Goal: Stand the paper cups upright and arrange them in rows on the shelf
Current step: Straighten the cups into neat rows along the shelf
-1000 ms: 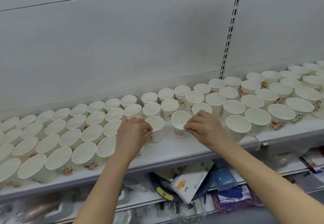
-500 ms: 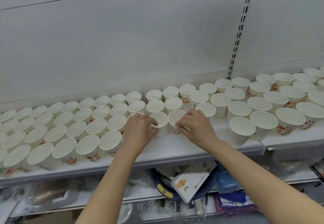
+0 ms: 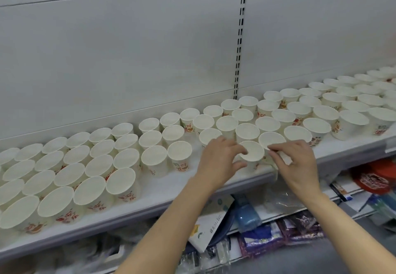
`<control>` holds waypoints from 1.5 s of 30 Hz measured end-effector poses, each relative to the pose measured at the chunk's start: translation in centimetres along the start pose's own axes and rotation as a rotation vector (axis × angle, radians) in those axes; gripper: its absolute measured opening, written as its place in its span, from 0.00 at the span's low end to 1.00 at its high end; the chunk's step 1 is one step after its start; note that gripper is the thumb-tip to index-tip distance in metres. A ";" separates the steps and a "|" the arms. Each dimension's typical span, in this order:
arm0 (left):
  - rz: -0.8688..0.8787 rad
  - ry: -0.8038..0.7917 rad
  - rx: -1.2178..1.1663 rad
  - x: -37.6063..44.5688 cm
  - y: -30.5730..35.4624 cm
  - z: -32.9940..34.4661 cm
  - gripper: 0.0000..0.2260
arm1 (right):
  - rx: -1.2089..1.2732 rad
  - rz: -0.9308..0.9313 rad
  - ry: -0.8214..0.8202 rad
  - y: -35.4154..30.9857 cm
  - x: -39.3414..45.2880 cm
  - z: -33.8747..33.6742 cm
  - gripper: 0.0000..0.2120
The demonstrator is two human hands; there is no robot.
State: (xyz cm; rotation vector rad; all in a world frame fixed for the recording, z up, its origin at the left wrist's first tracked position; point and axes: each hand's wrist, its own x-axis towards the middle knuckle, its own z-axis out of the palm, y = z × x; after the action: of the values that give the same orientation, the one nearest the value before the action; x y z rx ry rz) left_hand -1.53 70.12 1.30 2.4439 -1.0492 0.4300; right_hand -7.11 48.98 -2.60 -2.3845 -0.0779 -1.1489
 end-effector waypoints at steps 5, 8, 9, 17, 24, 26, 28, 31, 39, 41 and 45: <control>0.040 -0.018 -0.018 1.2 1.8 3.0 0.06 | -0.076 -0.051 -0.070 3.1 0.4 -0.8 0.10; -0.039 0.060 -0.065 0.2 1.3 1.9 0.06 | -0.085 -0.120 -0.129 4.0 1.1 -1.0 0.10; -0.093 0.083 -0.097 -0.5 0.9 1.2 0.07 | -0.081 -0.137 -0.145 4.2 1.2 -1.0 0.09; -0.473 0.241 -0.262 -9.1 -1.9 -4.6 0.03 | -0.049 -0.182 -0.224 4.0 1.6 -0.4 0.07; -0.626 0.277 -0.197 -14.4 -4.7 -9.9 0.07 | 0.286 -0.157 -0.214 -2.3 1.2 -0.1 0.04; -0.632 0.250 -0.173 -14.7 -5.4 -10.6 0.05 | 0.427 -0.121 -0.239 -5.0 1.0 1.0 0.04; -0.603 0.195 -0.125 -14.9 -5.9 -10.8 0.04 | 0.540 -0.108 -0.288 -7.4 0.8 2.8 0.05; -0.533 0.148 -0.056 -15.1 -6.7 -10.4 0.02 | 0.608 -0.103 -0.351 -9.7 0.0 5.5 0.05; -0.481 0.056 0.007 -14.9 -8.9 -9.5 0.03 | 0.553 -0.173 -0.360 -12.0 -0.8 9.1 0.04; -0.461 0.013 0.039 -14.9 -9.0 -9.5 0.02 | 0.528 -0.165 -0.382 -12.0 -1.3 9.4 0.04; -0.405 -0.014 0.108 -15.2 -9.4 -9.4 0.09 | 0.498 -0.137 -0.398 -12.4 -2.5 9.5 0.06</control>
State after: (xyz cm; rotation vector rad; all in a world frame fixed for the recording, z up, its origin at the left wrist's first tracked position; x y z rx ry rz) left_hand -5.62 89.81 0.00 2.6707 -0.5222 0.3411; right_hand -5.04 64.57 -4.49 -2.1338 -0.5946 -0.5974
